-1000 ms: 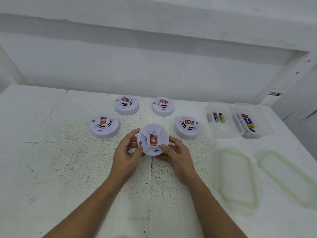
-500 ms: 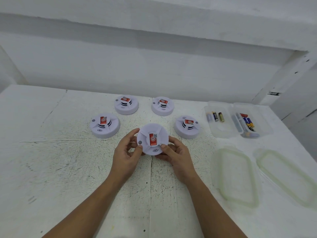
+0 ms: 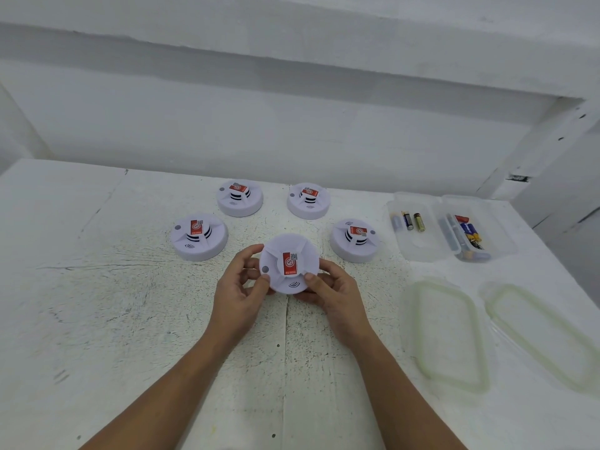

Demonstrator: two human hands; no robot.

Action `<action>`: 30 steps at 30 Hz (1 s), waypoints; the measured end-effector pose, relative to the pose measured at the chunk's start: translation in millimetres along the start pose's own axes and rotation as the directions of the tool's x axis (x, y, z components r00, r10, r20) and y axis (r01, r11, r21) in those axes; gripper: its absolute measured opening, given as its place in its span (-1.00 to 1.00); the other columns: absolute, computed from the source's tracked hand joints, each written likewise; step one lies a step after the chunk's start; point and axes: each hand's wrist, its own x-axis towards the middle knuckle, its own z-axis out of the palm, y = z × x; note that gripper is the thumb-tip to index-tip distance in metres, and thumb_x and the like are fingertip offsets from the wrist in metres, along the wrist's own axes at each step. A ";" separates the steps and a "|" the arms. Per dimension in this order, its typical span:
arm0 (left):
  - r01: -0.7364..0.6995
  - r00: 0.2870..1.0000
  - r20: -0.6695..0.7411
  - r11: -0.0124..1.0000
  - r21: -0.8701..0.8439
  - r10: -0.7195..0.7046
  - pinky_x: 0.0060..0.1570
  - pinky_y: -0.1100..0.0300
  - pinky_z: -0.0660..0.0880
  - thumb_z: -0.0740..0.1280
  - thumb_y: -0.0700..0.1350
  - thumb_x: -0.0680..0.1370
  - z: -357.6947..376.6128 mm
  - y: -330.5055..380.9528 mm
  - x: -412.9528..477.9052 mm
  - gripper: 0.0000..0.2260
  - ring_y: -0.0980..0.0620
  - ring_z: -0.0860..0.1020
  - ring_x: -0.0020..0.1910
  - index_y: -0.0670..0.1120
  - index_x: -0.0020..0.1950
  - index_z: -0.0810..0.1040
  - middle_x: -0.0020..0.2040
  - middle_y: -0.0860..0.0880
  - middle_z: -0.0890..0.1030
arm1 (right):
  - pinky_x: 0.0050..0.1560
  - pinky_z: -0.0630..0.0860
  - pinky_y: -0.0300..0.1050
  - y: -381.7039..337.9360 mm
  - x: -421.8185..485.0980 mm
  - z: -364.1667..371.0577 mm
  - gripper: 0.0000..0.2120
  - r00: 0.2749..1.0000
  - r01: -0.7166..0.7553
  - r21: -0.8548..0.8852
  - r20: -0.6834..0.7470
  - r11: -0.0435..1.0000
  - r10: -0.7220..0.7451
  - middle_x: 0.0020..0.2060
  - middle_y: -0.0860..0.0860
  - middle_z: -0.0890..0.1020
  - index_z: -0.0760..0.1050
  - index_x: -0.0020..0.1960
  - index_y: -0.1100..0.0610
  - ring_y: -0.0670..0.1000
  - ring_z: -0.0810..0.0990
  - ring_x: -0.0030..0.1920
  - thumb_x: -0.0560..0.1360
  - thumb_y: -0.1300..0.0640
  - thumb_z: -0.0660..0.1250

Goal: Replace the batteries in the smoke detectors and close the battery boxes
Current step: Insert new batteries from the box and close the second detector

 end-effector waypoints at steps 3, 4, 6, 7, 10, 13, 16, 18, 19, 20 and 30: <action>0.001 1.000 0.000 1.000 -0.007 -0.001 -0.22 0.33 0.54 0.29 -0.34 0.54 -0.1 0.0 0.0 -0.63 0.18 0.57 -0.13 0.01 0.27 0.46 -0.02 -0.06 0.59 | 0.07 0.58 0.16 -0.1 0.2 -0.4 -0.70 1.000 0.000 -0.008 -0.003 1.000 0.000 -0.03 0.20 0.68 0.50 0.23 0.20 0.17 0.66 0.04 0.51 0.22 0.35; 0.001 1.000 0.001 1.000 -0.010 -0.001 -0.22 0.34 0.53 0.29 -0.34 0.54 -0.1 0.2 -0.1 -0.63 0.18 0.57 -0.13 0.01 0.27 0.46 -0.02 -0.06 0.59 | 0.07 0.58 0.15 -0.1 0.2 -0.4 -0.70 1.000 0.000 -0.008 -0.003 1.000 0.000 -0.03 0.20 0.68 0.50 0.23 0.20 0.17 0.66 0.04 0.51 0.22 0.35; 0.005 1.000 0.001 1.000 -0.015 -0.005 -0.22 0.34 0.53 0.29 -0.34 0.53 -0.1 0.3 0.1 -0.63 0.18 0.57 -0.13 0.00 0.27 0.46 -0.02 -0.06 0.59 | 0.06 0.59 0.14 -0.5 -0.3 -0.3 -0.70 1.000 0.001 -0.009 -0.002 1.000 -0.001 -0.04 0.20 0.69 0.50 0.23 0.20 0.17 0.66 0.03 0.51 0.22 0.35; 0.006 1.000 0.001 1.000 -0.015 -0.006 -0.21 0.33 0.54 0.29 -0.34 0.53 -0.1 -0.2 0.4 -0.63 0.17 0.58 -0.12 0.00 0.28 0.46 -0.02 -0.06 0.59 | 0.06 0.59 0.14 -0.5 -0.4 -0.2 -0.70 1.000 0.001 -0.011 -0.002 1.000 -0.001 -0.04 0.19 0.69 0.50 0.23 0.20 0.17 0.66 0.03 0.51 0.22 0.35; 0.007 1.000 0.002 1.000 -0.015 -0.007 -0.20 0.30 0.55 0.30 -0.33 0.54 -0.5 -1.8 1.0 -0.63 0.12 0.58 -0.11 0.02 0.27 0.47 -0.03 -0.09 0.58 | 0.07 0.59 0.14 0.0 -0.2 0.4 -0.70 1.000 0.002 -0.017 -0.001 1.000 -0.002 -0.04 0.19 0.69 0.50 0.24 0.20 0.16 0.66 0.03 0.51 0.23 0.35; 0.006 1.000 0.008 1.000 -0.014 -0.006 -0.20 0.28 0.56 0.30 -0.34 0.53 -0.7 -1.9 1.1 -0.63 0.13 0.58 -0.11 0.01 0.27 0.46 -0.03 -0.09 0.58 | 0.08 0.58 0.16 0.3 0.0 0.4 -0.70 1.000 0.002 -0.028 -0.008 1.000 -0.002 -0.05 0.20 0.69 0.50 0.23 0.21 0.17 0.66 0.03 0.51 0.22 0.35; 0.008 1.000 0.017 1.000 -0.018 -0.007 -0.20 0.26 0.57 0.30 -0.35 0.53 -1.3 -2.6 1.3 -0.63 0.15 0.59 -0.11 -0.03 0.28 0.46 -0.02 -0.06 0.59 | 0.07 0.58 0.17 -0.1 -0.1 0.4 -0.71 1.000 0.007 -0.043 -0.008 0.999 -0.007 -0.06 0.20 0.69 0.51 0.22 0.20 0.17 0.67 0.02 0.51 0.21 0.36; 0.012 1.000 0.018 1.000 -0.022 -0.012 -0.19 0.25 0.57 0.31 -0.34 0.53 -1.7 -3.6 1.6 -0.63 0.13 0.59 -0.10 -0.04 0.28 0.46 -0.02 -0.04 0.60 | 0.07 0.58 0.17 -0.1 -0.2 0.3 -0.71 1.000 0.010 -0.050 -0.007 0.999 -0.010 -0.06 0.20 0.69 0.51 0.22 0.21 0.17 0.67 0.02 0.51 0.21 0.36; 0.015 1.000 0.018 1.000 -0.020 -0.014 -0.19 0.24 0.57 0.31 -0.34 0.53 -1.7 -3.8 1.8 -0.63 0.13 0.59 -0.09 -0.03 0.28 0.46 -0.01 -0.03 0.60 | 0.07 0.58 0.17 0.3 -0.1 0.2 -0.71 1.000 0.010 -0.052 -0.008 0.999 -0.010 -0.06 0.20 0.69 0.51 0.22 0.21 0.17 0.67 0.02 0.51 0.20 0.36; 0.015 1.000 0.017 1.000 -0.016 -0.015 -0.19 0.25 0.57 0.31 -0.34 0.53 -1.5 -3.6 1.8 -0.62 0.13 0.59 -0.10 -0.02 0.28 0.46 -0.01 -0.02 0.60 | 0.07 0.58 0.18 0.6 -0.1 0.2 -0.71 1.000 0.010 -0.054 -0.010 0.998 -0.010 -0.06 0.20 0.69 0.51 0.22 0.22 0.17 0.67 0.02 0.51 0.20 0.36; 0.035 0.999 0.021 0.999 -0.027 -0.035 -0.13 0.14 0.61 0.32 -0.32 0.53 -2.9 -2.9 1.9 -0.59 0.05 0.61 -0.02 0.12 0.24 0.47 0.01 0.00 0.61 | 0.01 0.61 0.06 0.0 -1.2 1.1 -0.71 1.000 0.013 -0.069 -0.013 0.998 -0.014 -0.06 0.19 0.69 0.50 0.22 0.22 0.13 0.68 0.00 0.50 0.21 0.36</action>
